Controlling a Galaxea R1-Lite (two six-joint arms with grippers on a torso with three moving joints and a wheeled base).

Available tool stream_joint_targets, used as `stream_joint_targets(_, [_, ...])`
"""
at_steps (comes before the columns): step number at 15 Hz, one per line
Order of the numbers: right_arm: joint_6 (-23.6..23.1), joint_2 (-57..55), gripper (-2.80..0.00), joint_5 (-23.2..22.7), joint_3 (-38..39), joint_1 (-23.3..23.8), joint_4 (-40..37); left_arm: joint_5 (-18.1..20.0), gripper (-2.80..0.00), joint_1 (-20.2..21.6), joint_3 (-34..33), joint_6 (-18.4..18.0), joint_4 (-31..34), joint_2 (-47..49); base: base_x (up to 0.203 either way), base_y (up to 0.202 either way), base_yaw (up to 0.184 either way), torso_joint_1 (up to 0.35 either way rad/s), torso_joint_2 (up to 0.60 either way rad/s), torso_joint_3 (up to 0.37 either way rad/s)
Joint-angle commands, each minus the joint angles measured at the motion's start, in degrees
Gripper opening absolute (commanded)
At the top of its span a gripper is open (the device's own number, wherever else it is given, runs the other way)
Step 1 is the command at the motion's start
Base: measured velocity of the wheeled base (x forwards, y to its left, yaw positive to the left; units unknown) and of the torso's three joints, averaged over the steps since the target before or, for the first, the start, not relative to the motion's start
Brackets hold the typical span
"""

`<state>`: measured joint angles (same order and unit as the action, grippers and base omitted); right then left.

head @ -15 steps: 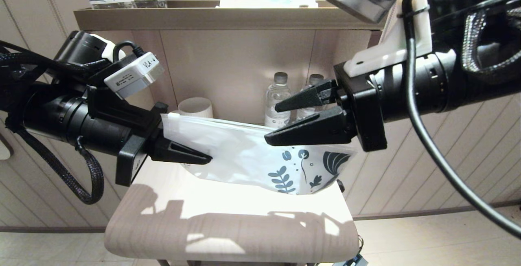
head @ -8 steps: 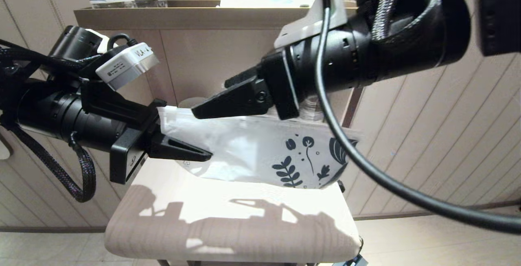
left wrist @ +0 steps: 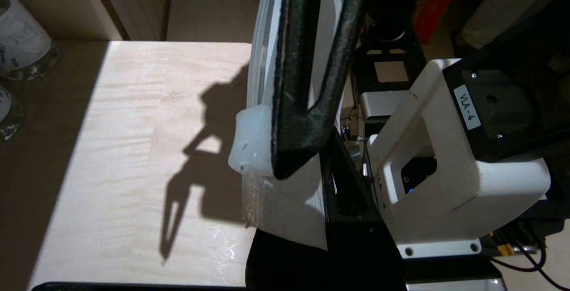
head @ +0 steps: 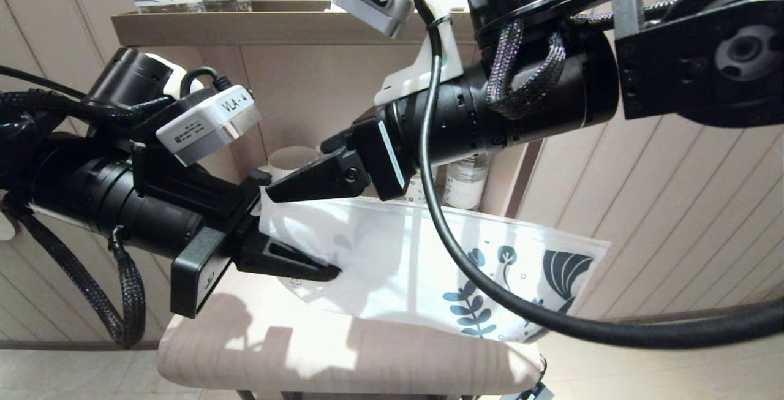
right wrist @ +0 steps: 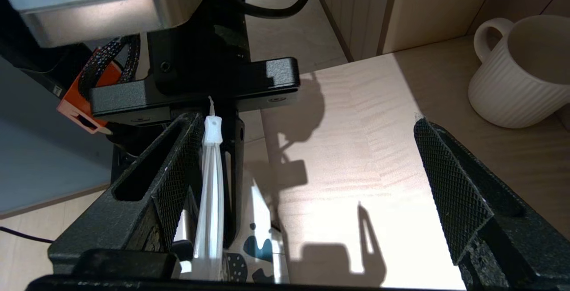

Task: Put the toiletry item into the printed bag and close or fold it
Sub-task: Hand it to the other hand

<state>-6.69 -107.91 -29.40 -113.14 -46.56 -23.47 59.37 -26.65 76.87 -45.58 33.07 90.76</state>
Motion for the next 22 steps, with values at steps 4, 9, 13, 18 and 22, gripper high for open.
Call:
stream_joint_targets(4, [-0.16, 0.16, 0.0, -0.22, 0.11, -0.56, -0.69, 0.31, -2.8, -0.25, 0.29, -0.16, -0.03, 0.44, 0.0, 0.0, 0.0, 0.0, 0.0, 0.0])
stream_joint_targets(9, [0.1, 0.68, 0.0, -0.22, 0.11, -2.22, -1.39, 0.22, -2.8, -0.16, -1.0, -0.21, -2.53, 0.03, 0.0, 0.0, 0.0, 0.0, 0.0, 0.0])
stream_joint_targets(13, [0.1, 0.77, 0.0, -0.22, 0.11, -2.4, -1.75, 0.22, -2.8, -0.16, -1.11, -0.3, -2.57, -0.14, 0.0, 0.0, 0.0, 0.0, 0.0, 0.0])
stream_joint_targets(18, [0.28, 0.68, 0.0, -0.3, 0.11, -2.4, -1.84, -0.04, -2.8, -0.16, -1.03, -0.3, -2.66, 0.12, 0.0, 0.0, 0.0, 0.0, 0.0, 0.0])
stream_joint_targets(22, [0.3, 0.84, 0.0, -0.22, 1.13, -2.4, -1.93, -0.48, -2.8, -0.07, -1.11, -0.39, -2.66, 0.12, 0.0, 0.0, 0.0, 0.0, 0.0, 0.0])
